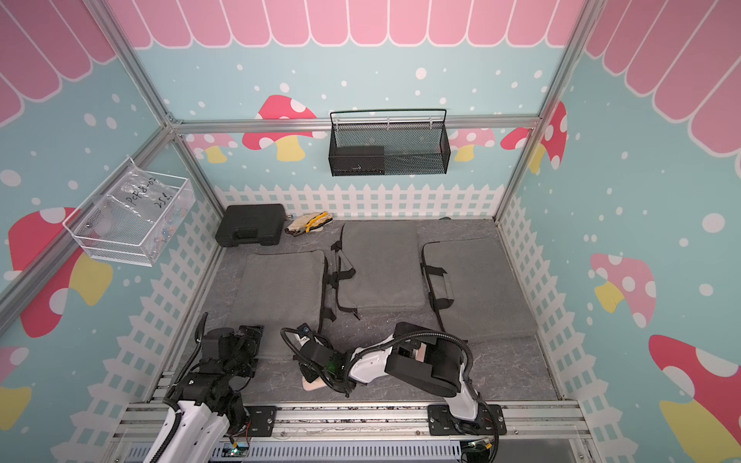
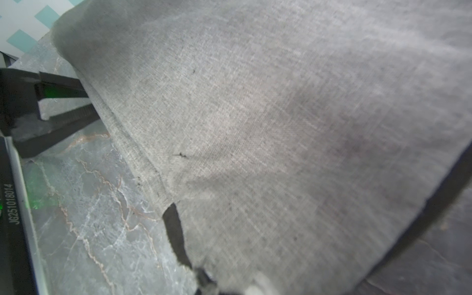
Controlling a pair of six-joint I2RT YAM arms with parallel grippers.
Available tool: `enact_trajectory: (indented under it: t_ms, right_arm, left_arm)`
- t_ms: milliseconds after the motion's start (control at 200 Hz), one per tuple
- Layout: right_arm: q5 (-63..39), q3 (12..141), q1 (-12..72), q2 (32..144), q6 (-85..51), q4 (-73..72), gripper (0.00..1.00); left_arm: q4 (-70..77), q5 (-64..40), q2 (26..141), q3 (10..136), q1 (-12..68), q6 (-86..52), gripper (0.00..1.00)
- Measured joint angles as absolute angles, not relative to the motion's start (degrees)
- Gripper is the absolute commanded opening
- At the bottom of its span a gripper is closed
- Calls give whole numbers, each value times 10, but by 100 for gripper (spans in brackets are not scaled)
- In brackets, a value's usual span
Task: Put the mouse into the laptop bag
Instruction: Unzip the zipper on the zippered laptop bag.
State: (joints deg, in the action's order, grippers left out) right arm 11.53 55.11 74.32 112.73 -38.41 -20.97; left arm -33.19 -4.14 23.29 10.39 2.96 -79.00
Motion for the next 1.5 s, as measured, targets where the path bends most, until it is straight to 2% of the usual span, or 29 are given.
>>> enact_trajectory:
  t_ms: [120, 140, 180, 225, 265, 325, 365, 490, 635, 1096, 1181, 1241, 1346, 1446, 1501]
  right_arm:
    - [106, 560, 743, 1131, -384, -205, 0]
    - [105, 561, 743, 1131, -384, -205, 0]
    - [104, 561, 743, 1131, -384, -204, 0]
    - [103, 561, 743, 1131, -384, -204, 0]
    - [102, 561, 743, 1131, -385, -202, 0]
    - [101, 561, 743, 1131, -386, -201, 0]
    - [100, 561, 744, 1131, -387, -201, 0]
    - [98, 561, 745, 1131, -391, -200, 0]
    - [99, 561, 753, 1131, -394, -200, 0]
    - [114, 625, 763, 1170, -393, -172, 0]
    - [122, 616, 766, 1163, -393, -169, 0]
    - [126, 598, 769, 1150, -395, -170, 0]
    - [131, 563, 774, 1123, -399, -170, 0]
    - [130, 546, 779, 1112, -404, -175, 0]
    - [128, 545, 780, 1111, -405, -177, 0]
  left_arm:
    - [-303, -36, 239, 96, 87, -814, 100]
    - [-296, -34, 243, 95, 97, -819, 97]
    - [-285, -29, 251, 93, 115, -825, 83]
    - [-275, -22, 264, 91, 132, -836, 57]
    - [-272, -16, 279, 87, 142, -843, 40]
    - [-266, -7, 300, 84, 149, -851, 22]
    - [-252, -4, 310, 82, 150, -854, 15]
    - [-219, 7, 330, 83, 151, -864, 6]
    - [-207, 12, 342, 84, 151, -867, 2]
    - [-207, 37, 341, 83, 150, -872, 1]
    - [-209, 37, 332, 81, 150, -875, 5]
    - [-213, 36, 323, 79, 151, -879, 16]
    - [-226, 32, 308, 77, 151, -885, 54]
    - [-229, 26, 289, 73, 151, -892, 80]
    - [-224, 23, 279, 72, 152, -898, 91]
